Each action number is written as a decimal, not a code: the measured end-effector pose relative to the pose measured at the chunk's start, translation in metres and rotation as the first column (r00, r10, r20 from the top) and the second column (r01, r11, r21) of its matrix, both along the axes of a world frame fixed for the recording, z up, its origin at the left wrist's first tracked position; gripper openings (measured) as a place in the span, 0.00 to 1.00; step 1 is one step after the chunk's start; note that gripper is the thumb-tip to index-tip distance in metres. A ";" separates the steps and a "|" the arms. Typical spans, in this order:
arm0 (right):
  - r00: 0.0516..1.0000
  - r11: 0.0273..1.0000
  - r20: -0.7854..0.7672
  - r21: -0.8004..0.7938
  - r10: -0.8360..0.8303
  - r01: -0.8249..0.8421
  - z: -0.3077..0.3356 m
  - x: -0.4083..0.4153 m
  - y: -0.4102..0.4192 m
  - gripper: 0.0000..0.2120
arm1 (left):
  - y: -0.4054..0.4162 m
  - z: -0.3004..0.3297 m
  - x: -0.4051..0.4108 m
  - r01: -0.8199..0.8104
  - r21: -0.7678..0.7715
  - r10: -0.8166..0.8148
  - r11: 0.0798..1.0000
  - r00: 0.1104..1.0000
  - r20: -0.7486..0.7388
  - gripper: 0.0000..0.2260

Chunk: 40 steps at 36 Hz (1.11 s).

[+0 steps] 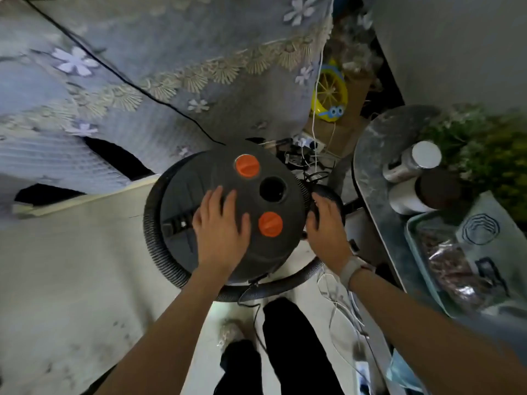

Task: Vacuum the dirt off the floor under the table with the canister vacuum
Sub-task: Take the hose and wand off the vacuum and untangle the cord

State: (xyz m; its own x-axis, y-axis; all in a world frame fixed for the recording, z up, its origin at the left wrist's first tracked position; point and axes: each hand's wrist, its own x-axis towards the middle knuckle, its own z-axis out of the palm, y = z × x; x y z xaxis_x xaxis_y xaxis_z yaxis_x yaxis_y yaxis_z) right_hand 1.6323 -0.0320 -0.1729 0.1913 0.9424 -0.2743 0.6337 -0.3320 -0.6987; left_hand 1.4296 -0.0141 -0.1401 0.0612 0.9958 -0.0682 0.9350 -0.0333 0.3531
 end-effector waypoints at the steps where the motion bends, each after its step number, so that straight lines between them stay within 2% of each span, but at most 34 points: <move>1: 0.999 0.999 -0.014 -0.017 -0.030 0.030 -0.008 0.010 0.005 0.20 | 0.008 -0.002 0.012 0.059 0.036 -0.058 0.998 0.998 -0.027 0.23; 4: 0.997 0.993 -0.038 -0.096 -0.073 0.069 -0.038 0.036 0.014 0.18 | 0.029 -0.009 0.052 0.214 0.082 -0.206 0.973 0.973 -0.102 0.22; 9: 0.993 0.969 -0.066 -0.233 -0.094 0.076 -0.085 0.060 0.021 0.17 | 0.051 -0.032 0.094 0.346 0.004 -0.337 0.938 0.914 -0.224 0.24; 12: 0.967 0.919 -0.146 -0.366 -0.208 0.143 -0.111 0.063 0.035 0.17 | 0.059 -0.051 0.096 0.313 -0.031 -0.311 0.949 0.919 -0.243 0.25; 15: 0.948 0.882 -0.155 -0.432 -0.279 0.189 -0.135 0.056 0.054 0.17 | 0.060 -0.059 0.095 0.262 -0.039 -0.263 0.964 0.926 -0.271 0.27; 17: 0.962 0.875 -0.126 -0.457 -0.244 0.162 -0.149 0.048 0.063 0.18 | 0.060 -0.059 0.096 0.267 -0.031 -0.265 0.963 0.921 -0.285 0.27; 20: 0.988 0.859 -0.088 -0.508 -0.123 0.062 -0.161 0.040 0.068 0.12 | 0.060 -0.059 0.096 0.272 -0.027 -0.268 0.962 0.917 -0.296 0.27; 23: 0.977 0.849 0.008 -0.494 -0.211 0.187 -0.167 0.048 0.059 0.12 | 0.060 -0.056 0.096 0.268 -0.037 -0.266 0.963 0.914 -0.307 0.27; 27: 0.938 0.847 0.058 -0.413 -0.342 0.334 -0.168 0.076 0.038 0.11 | 0.060 -0.053 0.098 0.267 -0.076 -0.277 0.961 0.902 -0.332 0.27; 29: 0.952 0.896 0.077 -0.324 -0.296 0.304 -0.168 0.088 0.033 0.15 | 0.060 -0.054 0.099 0.280 -0.061 -0.284 0.958 0.894 -0.347 0.25; 33: 0.995 0.980 0.093 -0.197 -0.025 0.042 -0.166 0.093 0.042 0.24 | 0.061 -0.056 0.099 0.278 -0.030 -0.270 0.960 0.894 -0.358 0.26; 37: 0.977 0.984 0.128 -0.075 0.170 -0.162 -0.164 0.078 0.062 0.24 | 0.066 -0.056 0.098 0.239 0.003 -0.226 0.971 0.921 -0.319 0.22; 40: 0.931 0.949 0.203 -0.141 0.305 -0.281 -0.167 0.063 0.078 0.25 | 0.072 -0.058 0.097 0.230 0.020 -0.212 0.973 0.925 -0.316 0.21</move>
State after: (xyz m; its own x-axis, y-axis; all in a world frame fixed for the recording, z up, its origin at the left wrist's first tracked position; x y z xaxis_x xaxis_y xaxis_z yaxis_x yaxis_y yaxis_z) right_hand 1.6951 0.0459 -0.3396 -0.0220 0.9329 -0.3595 0.8472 -0.1735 -0.5021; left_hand 1.5267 0.0580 -0.1977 0.2650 0.9621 -0.0637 0.9640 -0.2629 0.0391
